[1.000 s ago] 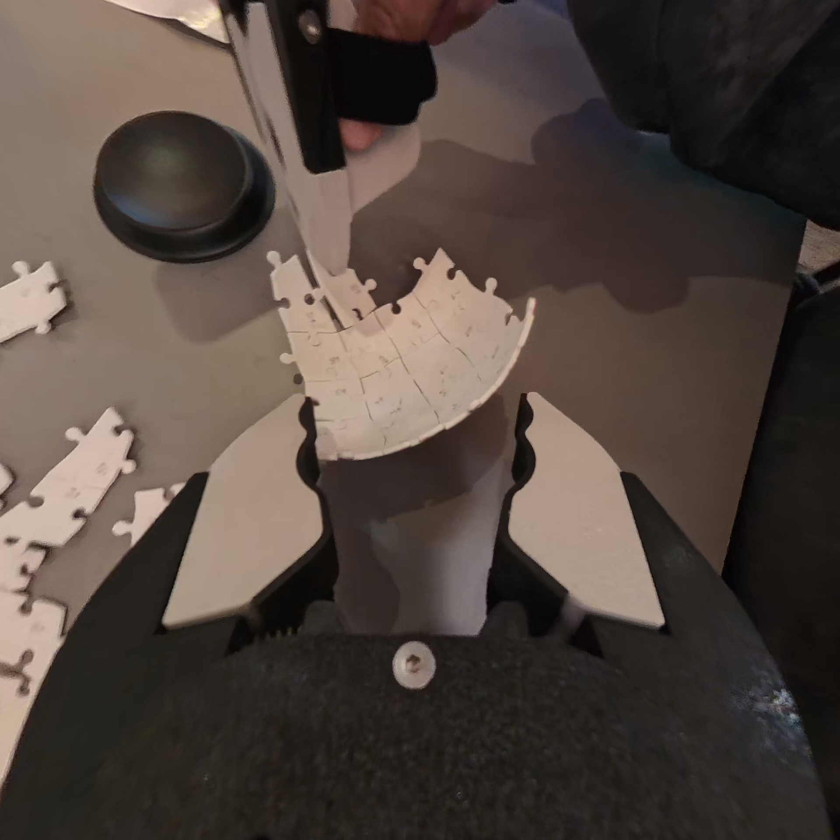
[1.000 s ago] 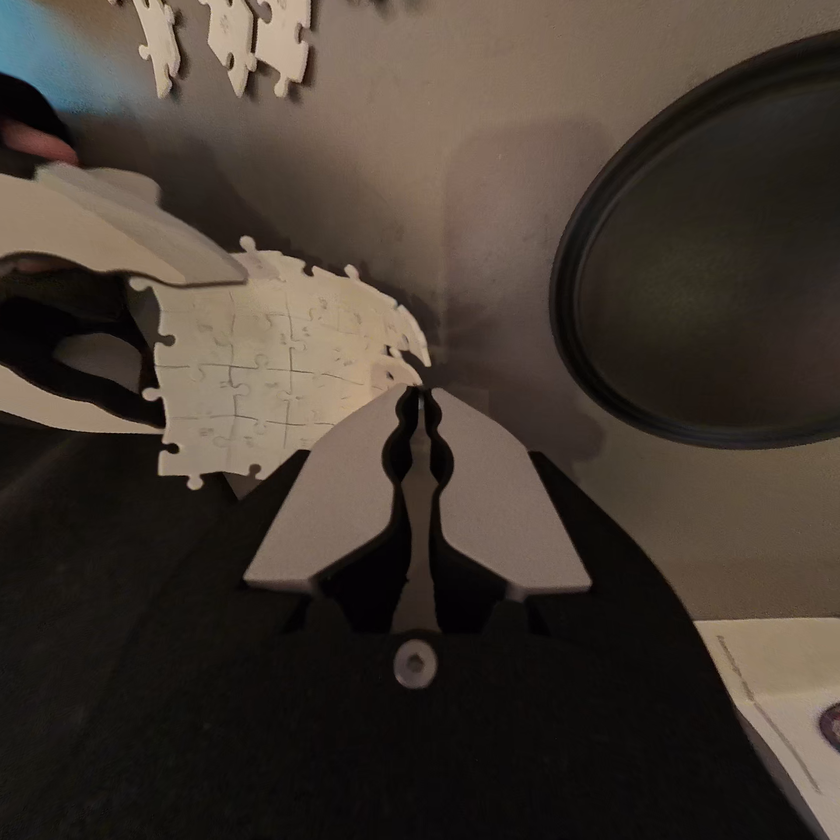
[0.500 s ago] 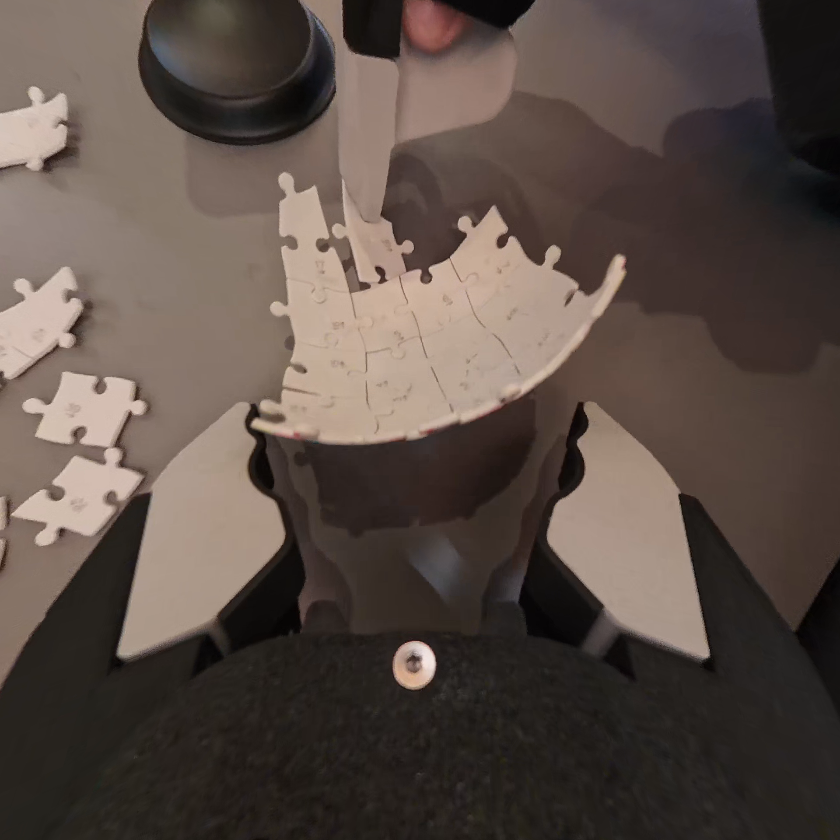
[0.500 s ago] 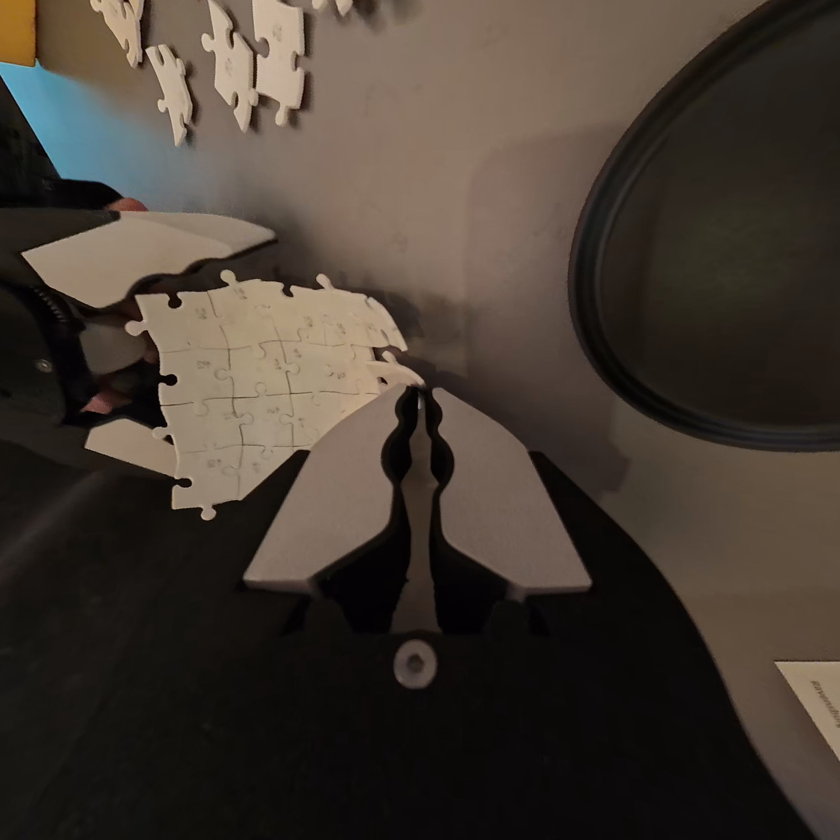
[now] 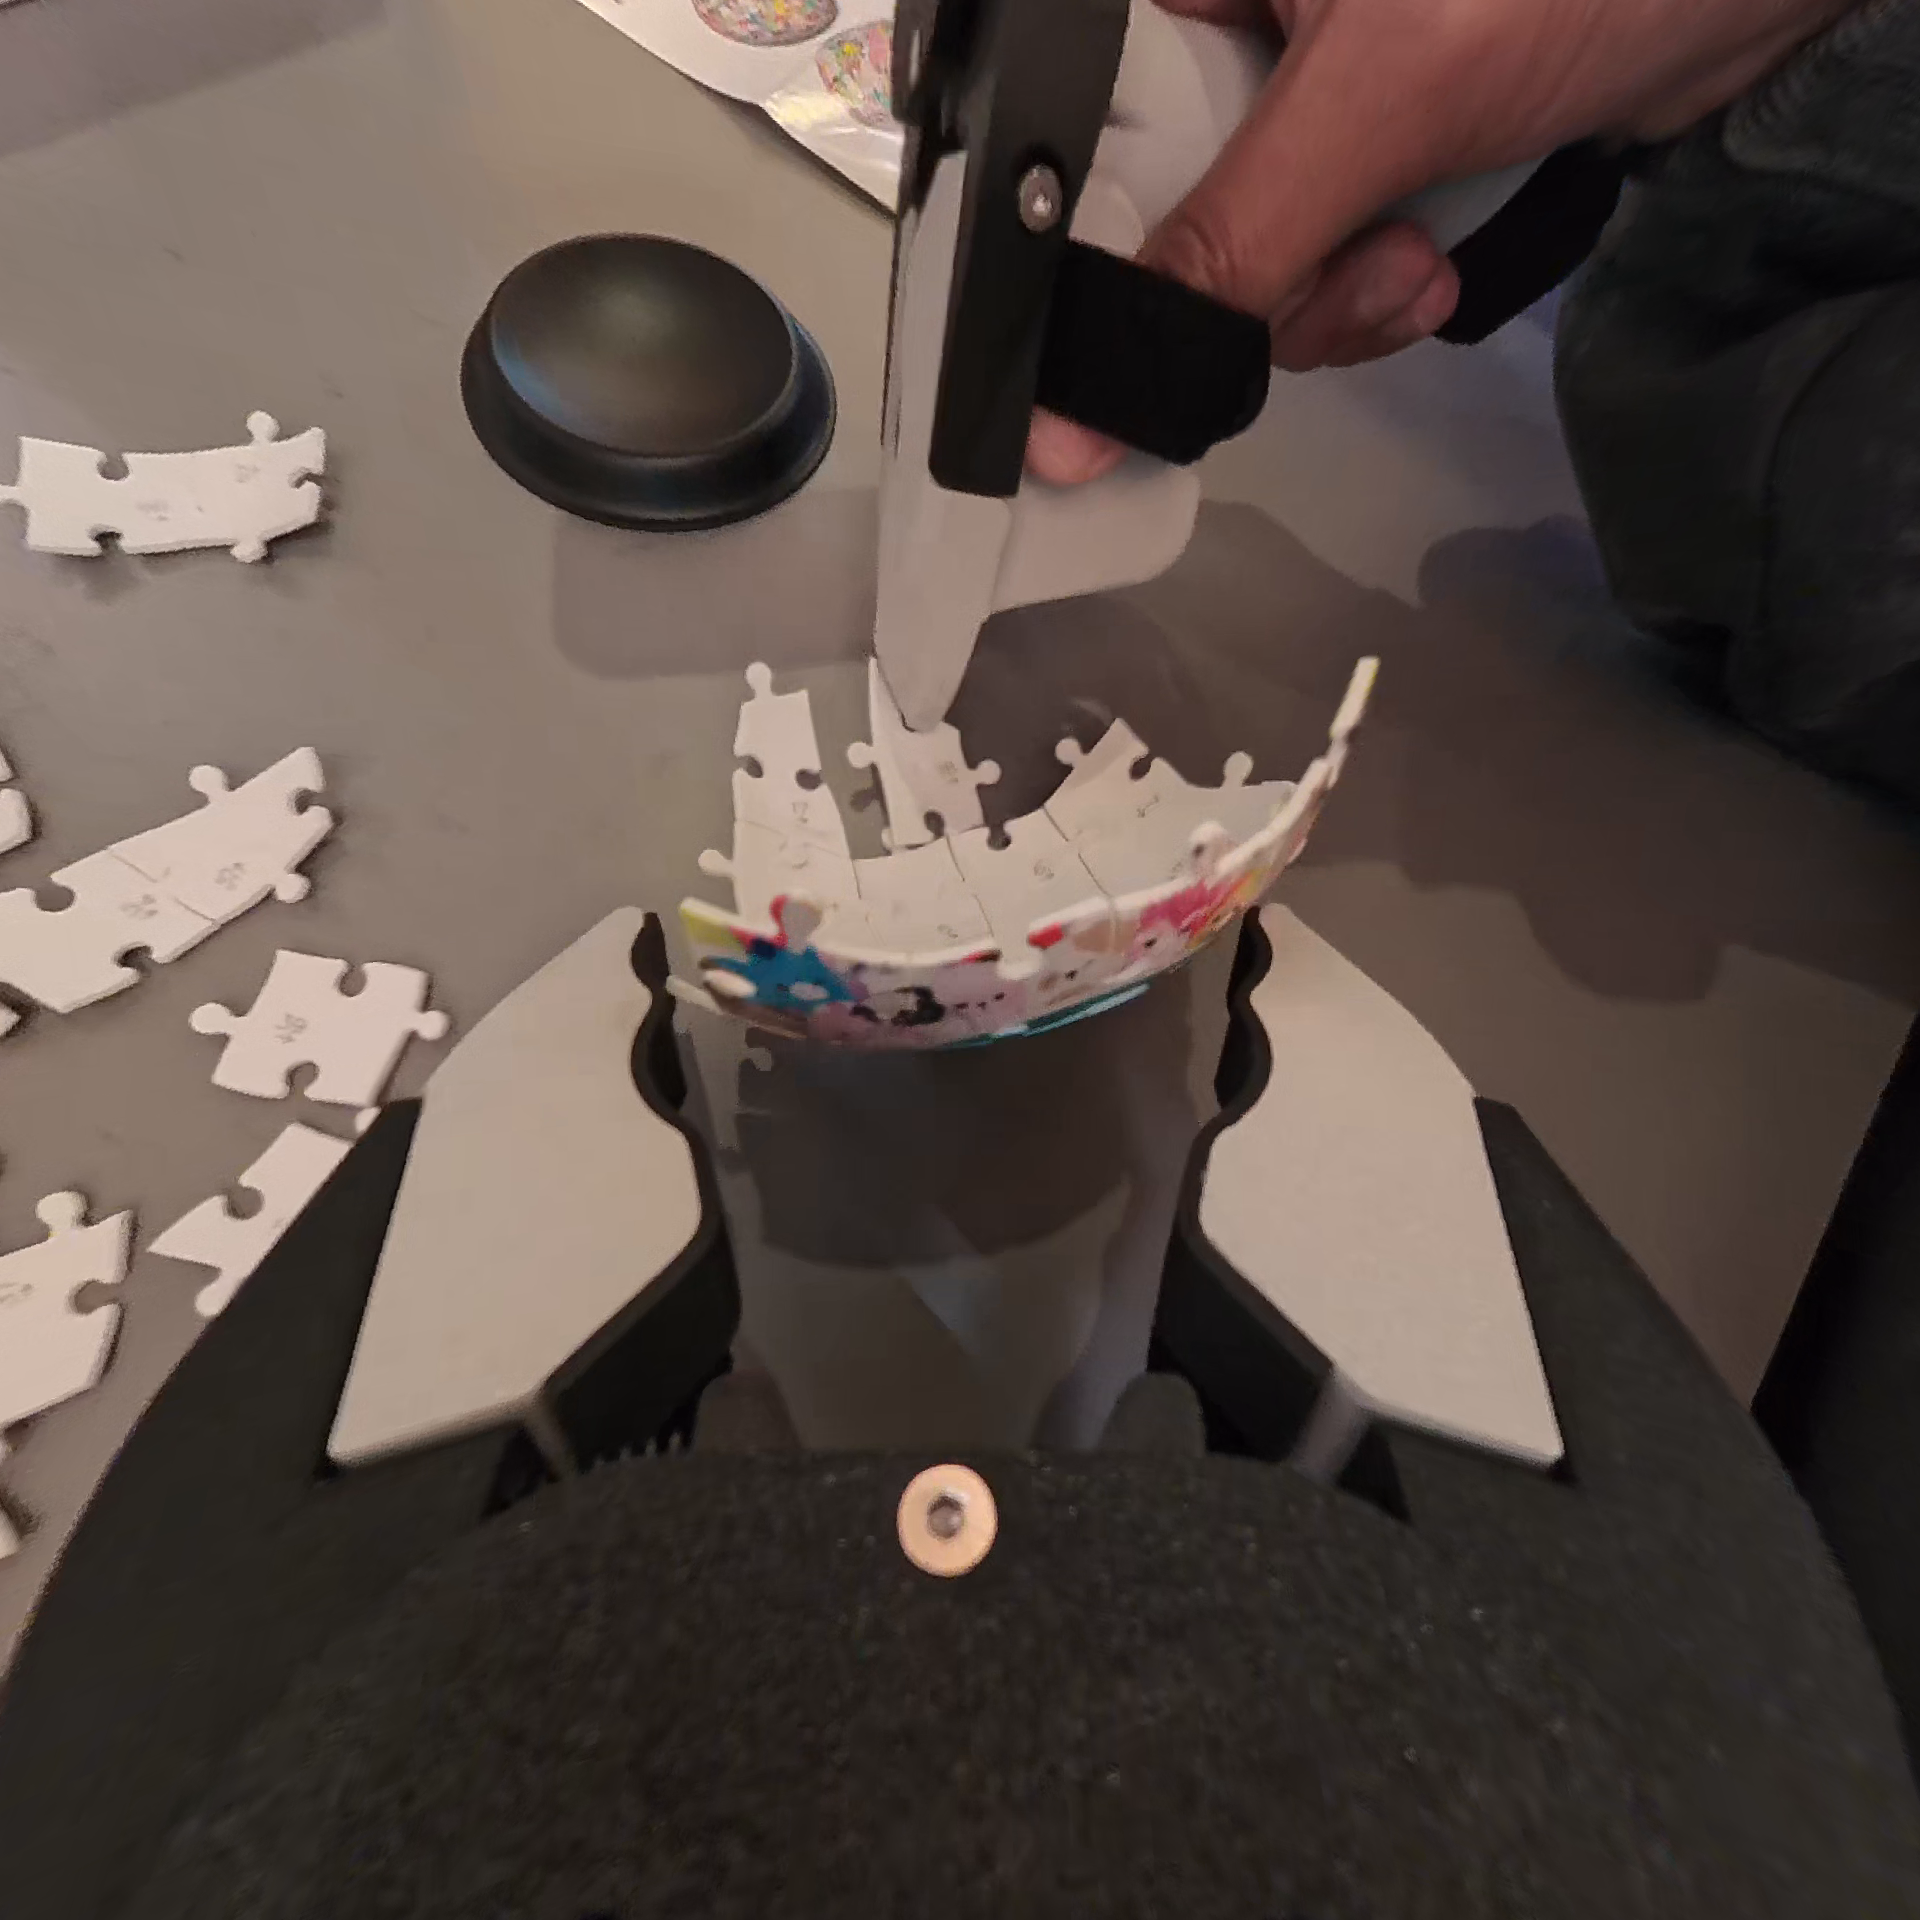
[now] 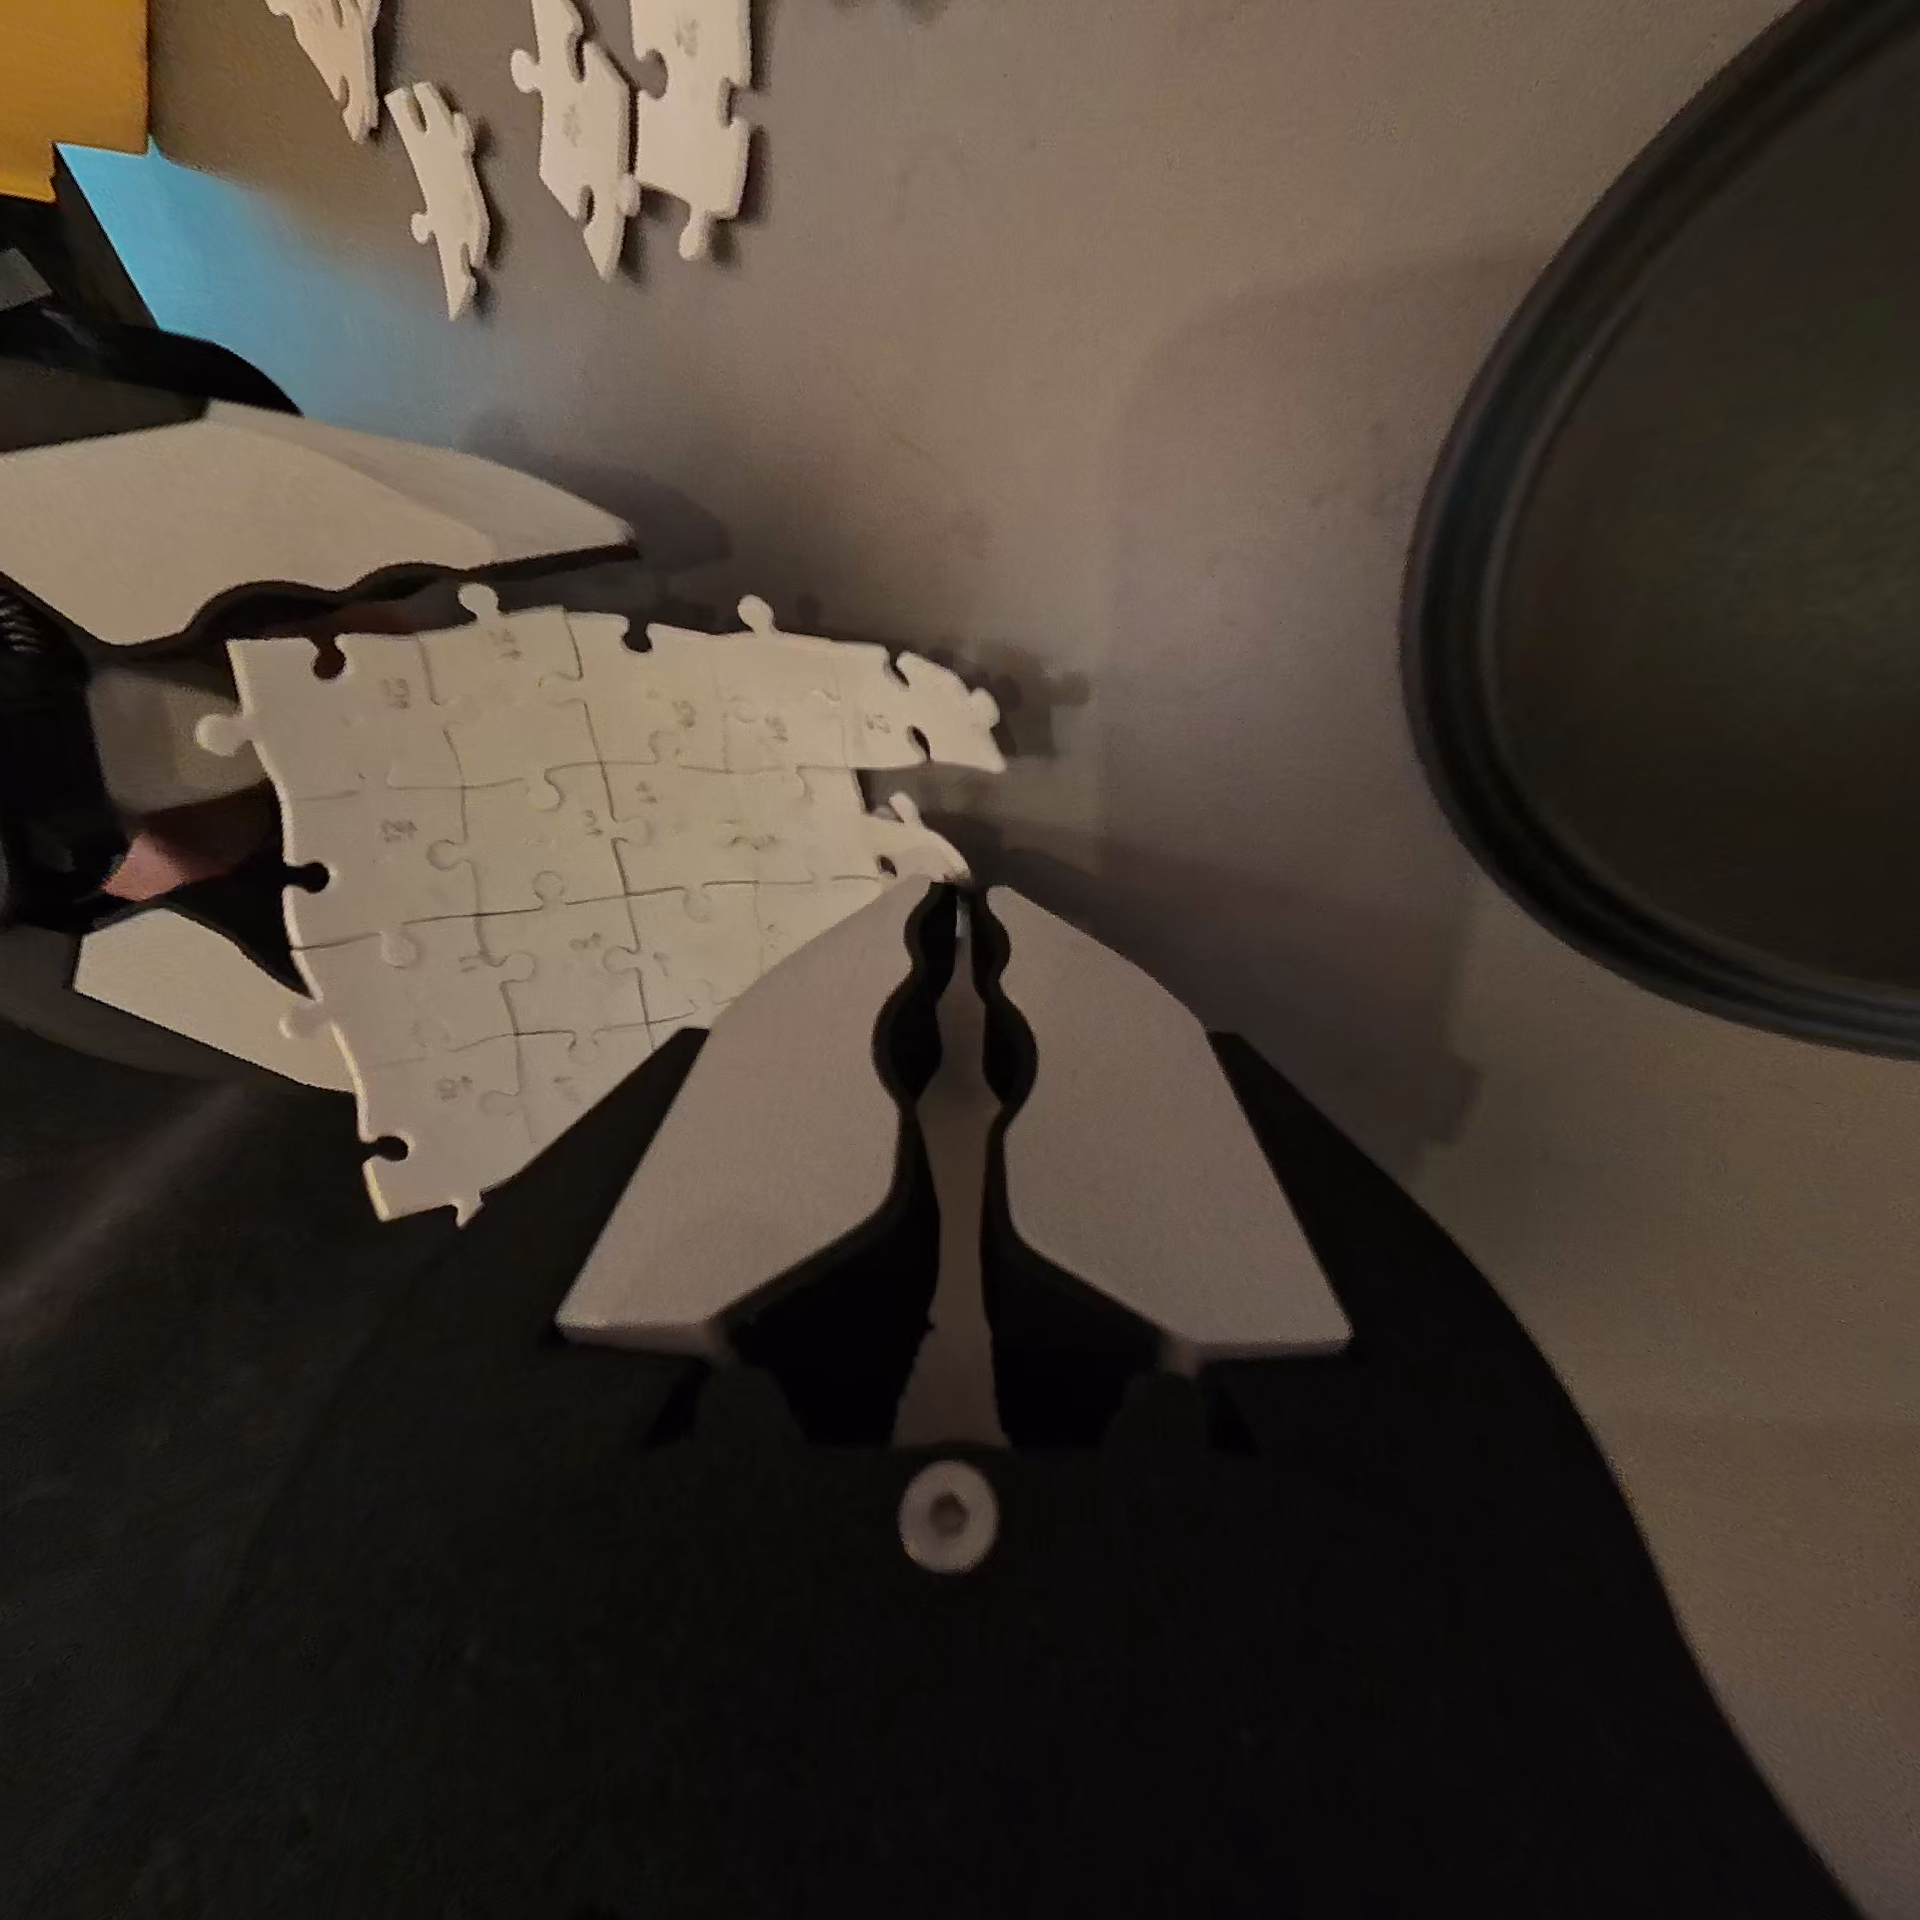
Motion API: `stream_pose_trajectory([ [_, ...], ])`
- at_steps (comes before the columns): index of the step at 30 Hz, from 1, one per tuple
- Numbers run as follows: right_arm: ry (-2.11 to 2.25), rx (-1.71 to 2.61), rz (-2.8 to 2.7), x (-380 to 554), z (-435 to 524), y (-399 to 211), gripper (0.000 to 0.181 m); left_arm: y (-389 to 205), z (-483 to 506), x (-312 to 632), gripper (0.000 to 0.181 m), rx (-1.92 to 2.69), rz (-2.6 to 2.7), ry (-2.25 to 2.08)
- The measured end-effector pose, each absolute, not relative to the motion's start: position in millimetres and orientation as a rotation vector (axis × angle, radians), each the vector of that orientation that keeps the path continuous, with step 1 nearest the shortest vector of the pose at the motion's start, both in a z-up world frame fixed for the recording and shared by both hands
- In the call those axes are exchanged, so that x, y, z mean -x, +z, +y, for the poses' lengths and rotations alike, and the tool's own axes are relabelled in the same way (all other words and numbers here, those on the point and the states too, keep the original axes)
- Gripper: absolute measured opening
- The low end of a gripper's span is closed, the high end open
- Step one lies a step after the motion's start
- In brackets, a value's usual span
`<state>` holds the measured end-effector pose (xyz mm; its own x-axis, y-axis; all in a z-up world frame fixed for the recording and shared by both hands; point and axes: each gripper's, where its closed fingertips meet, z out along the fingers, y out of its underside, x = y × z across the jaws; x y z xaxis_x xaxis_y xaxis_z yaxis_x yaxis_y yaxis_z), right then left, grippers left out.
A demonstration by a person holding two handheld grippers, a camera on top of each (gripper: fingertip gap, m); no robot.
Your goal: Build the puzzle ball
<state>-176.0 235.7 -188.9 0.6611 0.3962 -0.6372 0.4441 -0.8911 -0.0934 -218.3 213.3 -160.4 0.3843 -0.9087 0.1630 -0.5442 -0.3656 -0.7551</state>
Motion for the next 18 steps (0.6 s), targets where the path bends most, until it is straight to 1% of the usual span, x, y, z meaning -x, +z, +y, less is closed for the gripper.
stream_pose_trajectory([
  [2,-1.049,-2.797,0.710,179,233,-189,0.003,-158,211,221,0.098,2.027,1.253,-0.791],
  [18,-0.999,-2.794,0.716,183,242,-180,0.002,-164,206,223,0.093,2.038,1.296,-0.812],
])
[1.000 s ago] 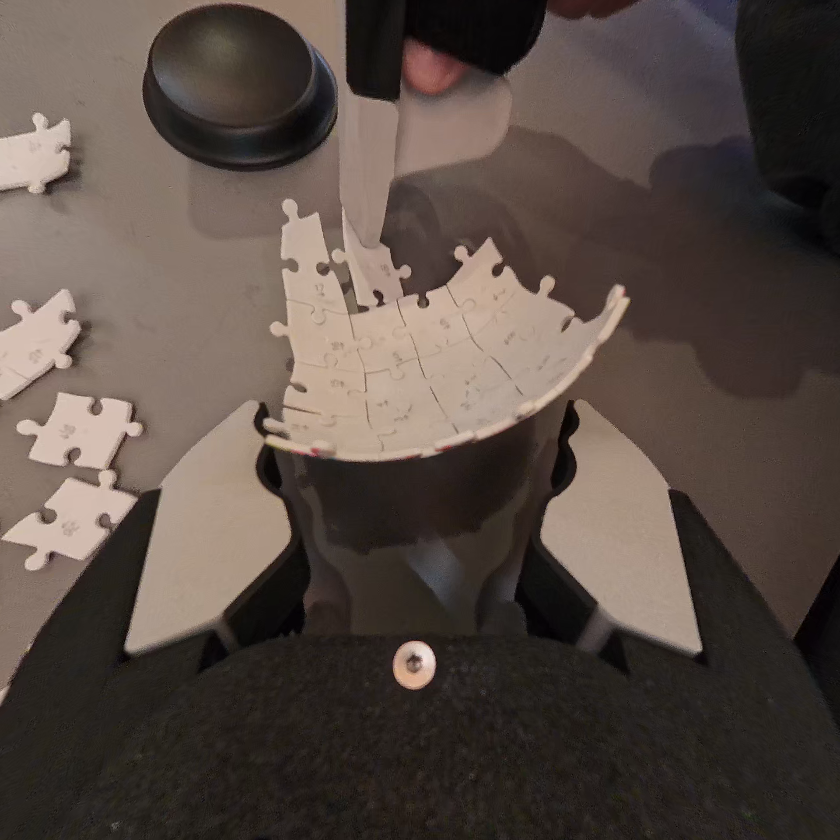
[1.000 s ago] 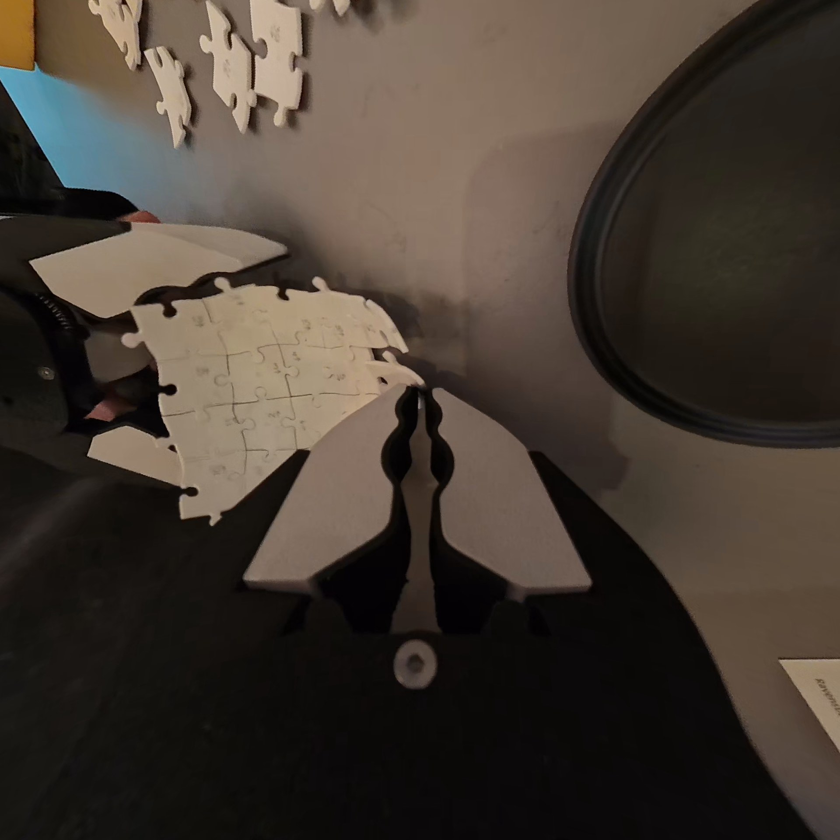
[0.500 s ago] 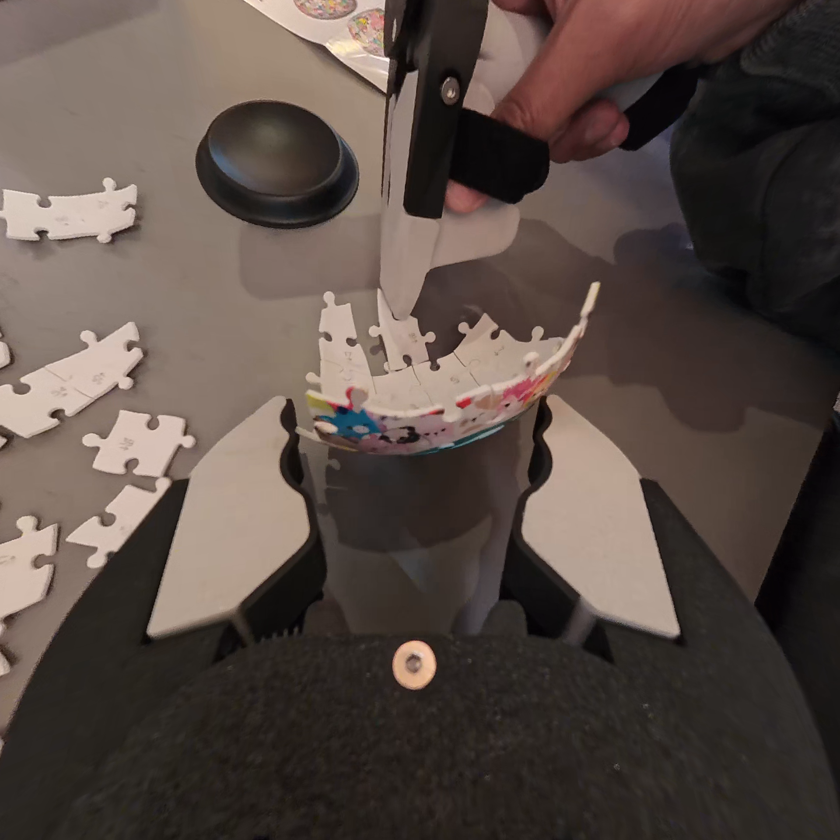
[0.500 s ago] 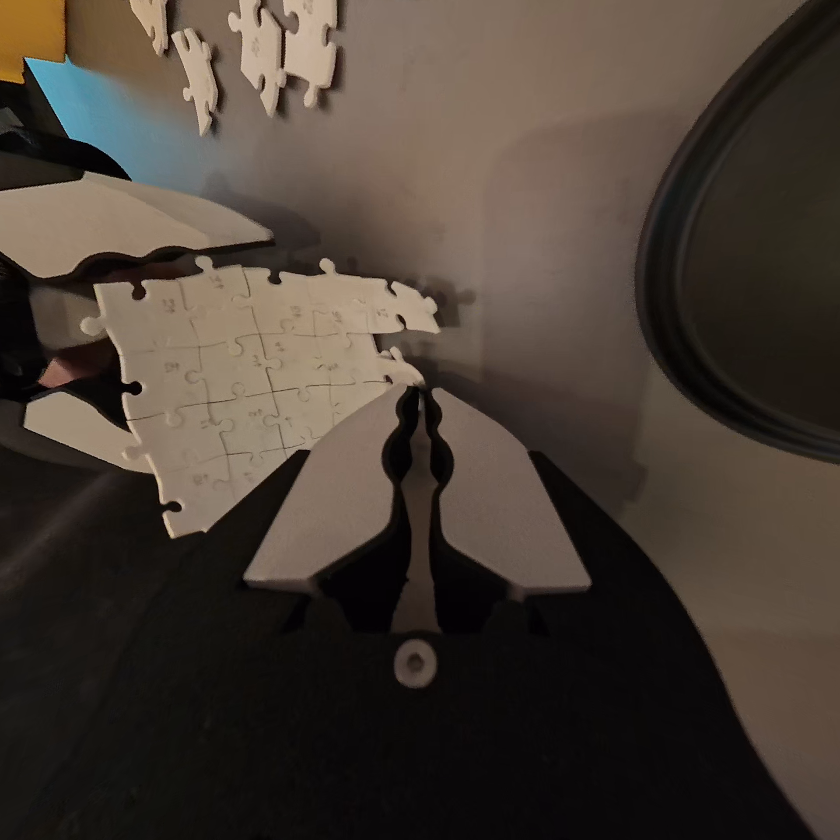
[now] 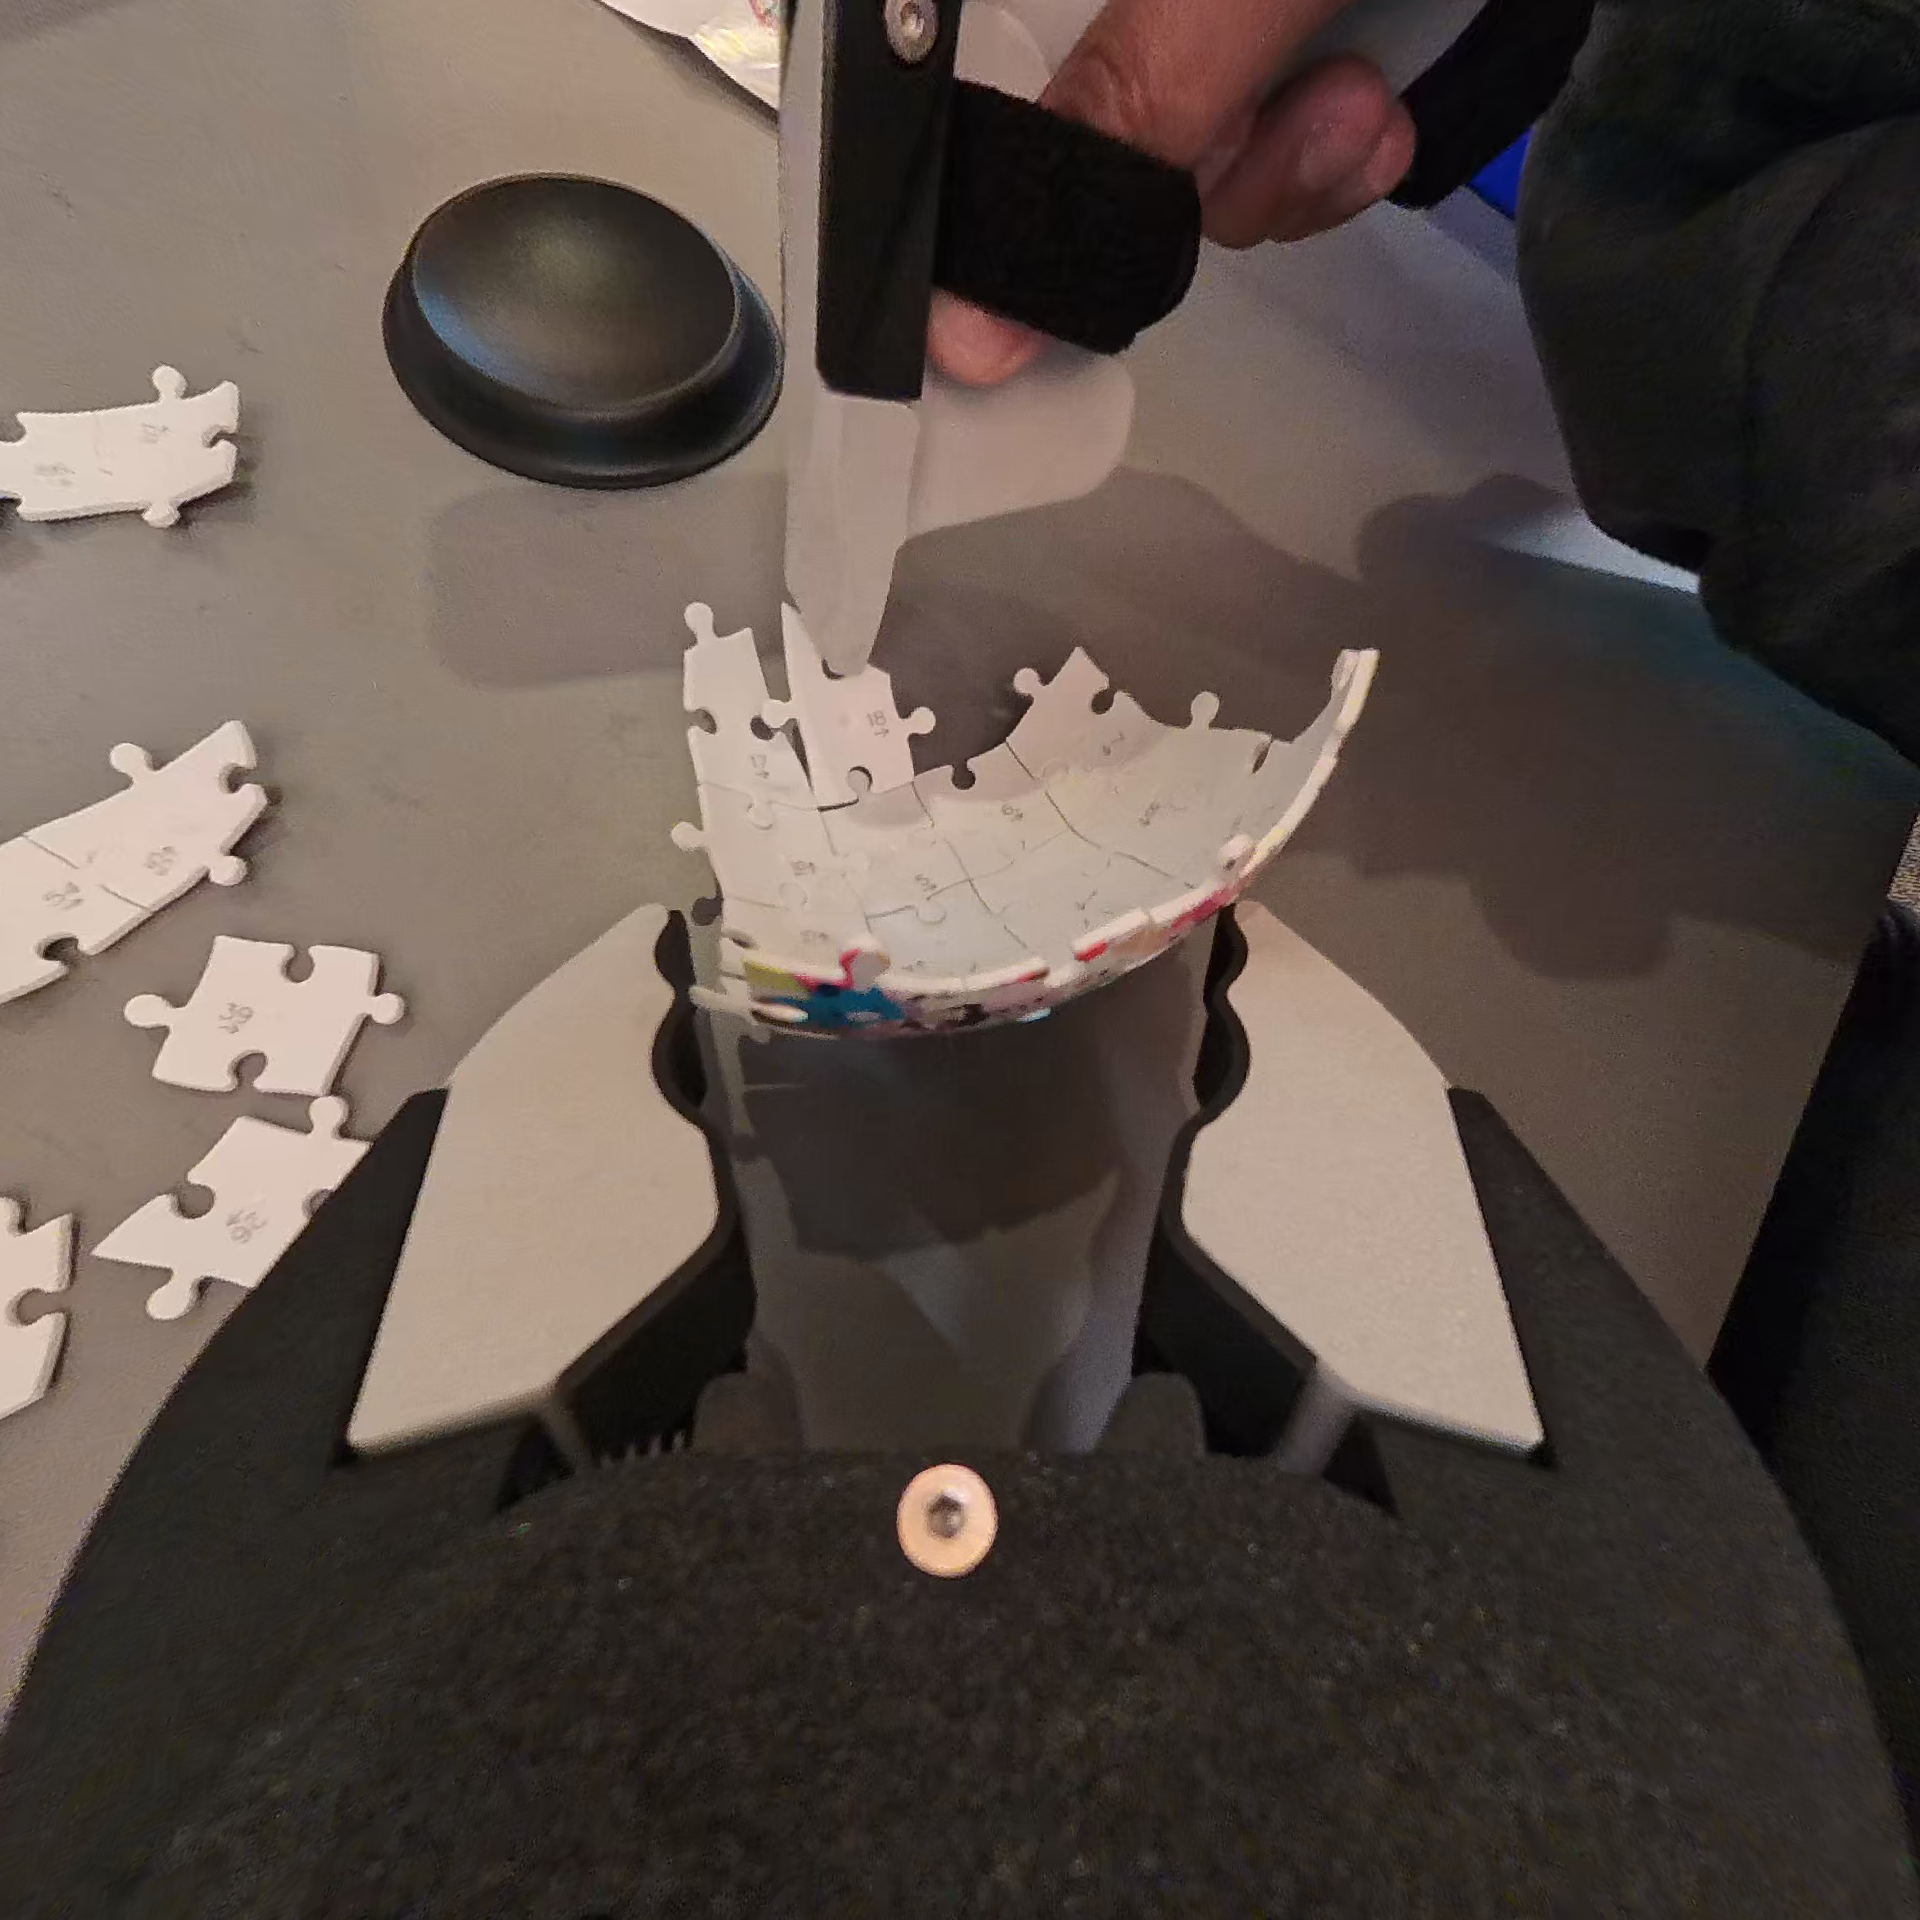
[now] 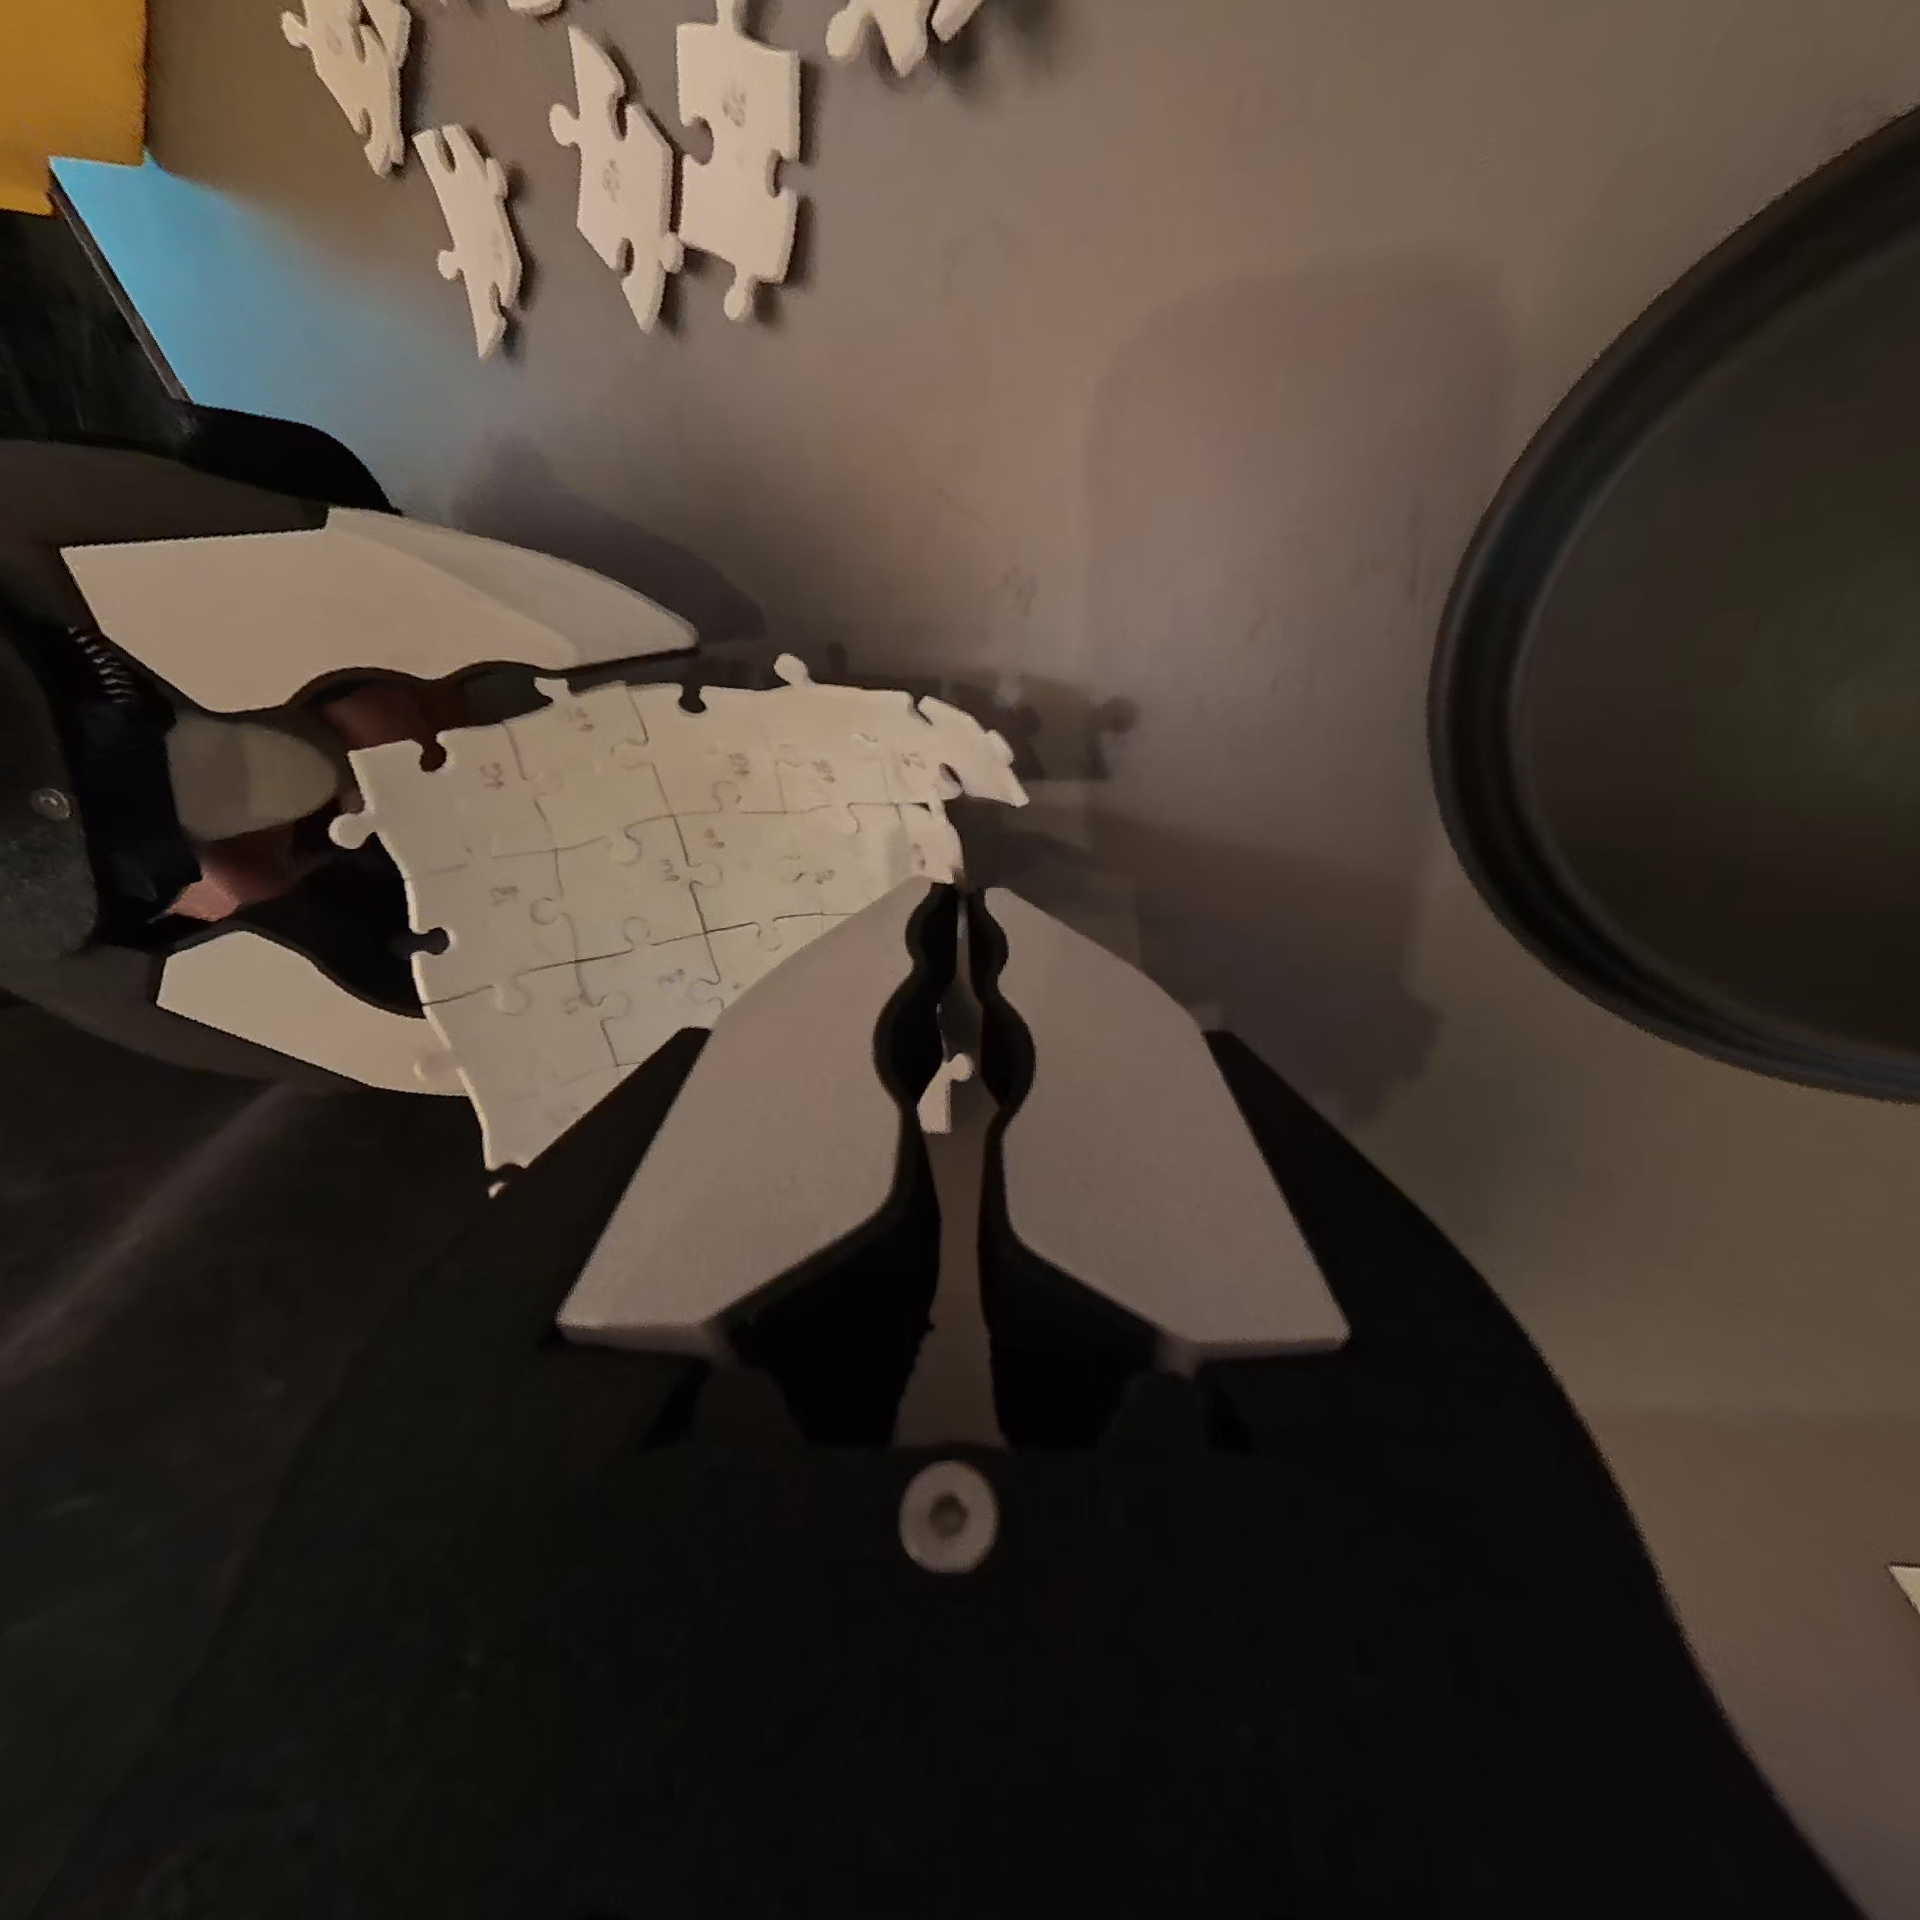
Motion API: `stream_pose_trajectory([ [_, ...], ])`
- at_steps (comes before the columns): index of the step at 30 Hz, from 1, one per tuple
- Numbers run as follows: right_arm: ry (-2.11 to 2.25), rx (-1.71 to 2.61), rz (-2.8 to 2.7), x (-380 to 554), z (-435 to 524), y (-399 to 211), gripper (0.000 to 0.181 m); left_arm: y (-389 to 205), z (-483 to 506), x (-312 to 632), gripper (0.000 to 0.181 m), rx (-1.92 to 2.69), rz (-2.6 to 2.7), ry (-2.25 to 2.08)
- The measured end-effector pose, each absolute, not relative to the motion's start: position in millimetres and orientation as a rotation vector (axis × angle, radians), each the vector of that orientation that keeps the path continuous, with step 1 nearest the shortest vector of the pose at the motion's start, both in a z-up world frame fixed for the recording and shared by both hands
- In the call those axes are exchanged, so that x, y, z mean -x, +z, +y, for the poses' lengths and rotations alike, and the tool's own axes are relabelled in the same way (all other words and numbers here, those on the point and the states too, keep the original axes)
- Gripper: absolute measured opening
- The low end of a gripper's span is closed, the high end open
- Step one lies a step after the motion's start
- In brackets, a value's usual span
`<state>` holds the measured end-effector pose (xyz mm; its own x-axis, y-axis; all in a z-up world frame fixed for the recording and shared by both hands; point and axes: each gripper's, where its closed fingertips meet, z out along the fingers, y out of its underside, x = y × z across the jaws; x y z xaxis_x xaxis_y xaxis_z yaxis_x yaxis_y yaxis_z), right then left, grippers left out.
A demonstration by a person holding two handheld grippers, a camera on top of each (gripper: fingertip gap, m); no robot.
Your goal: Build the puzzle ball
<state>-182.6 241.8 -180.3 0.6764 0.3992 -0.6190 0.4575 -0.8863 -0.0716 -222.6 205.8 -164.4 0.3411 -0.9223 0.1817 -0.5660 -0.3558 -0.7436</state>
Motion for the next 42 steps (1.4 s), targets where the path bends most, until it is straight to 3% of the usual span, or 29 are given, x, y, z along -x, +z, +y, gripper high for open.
stream_pose_trajectory([
  [21,-0.947,-2.877,1.059,188,260,-181,0.007,-168,204,220,0.088,2.063,1.302,-0.862],
  [30,-0.957,-2.825,1.456,199,252,-181,0.000,-167,204,219,0.088,2.066,1.305,-0.872],
  [42,-0.833,-2.832,1.513,202,254,-192,0.000,-162,213,225,0.089,2.081,1.233,-0.846],
])
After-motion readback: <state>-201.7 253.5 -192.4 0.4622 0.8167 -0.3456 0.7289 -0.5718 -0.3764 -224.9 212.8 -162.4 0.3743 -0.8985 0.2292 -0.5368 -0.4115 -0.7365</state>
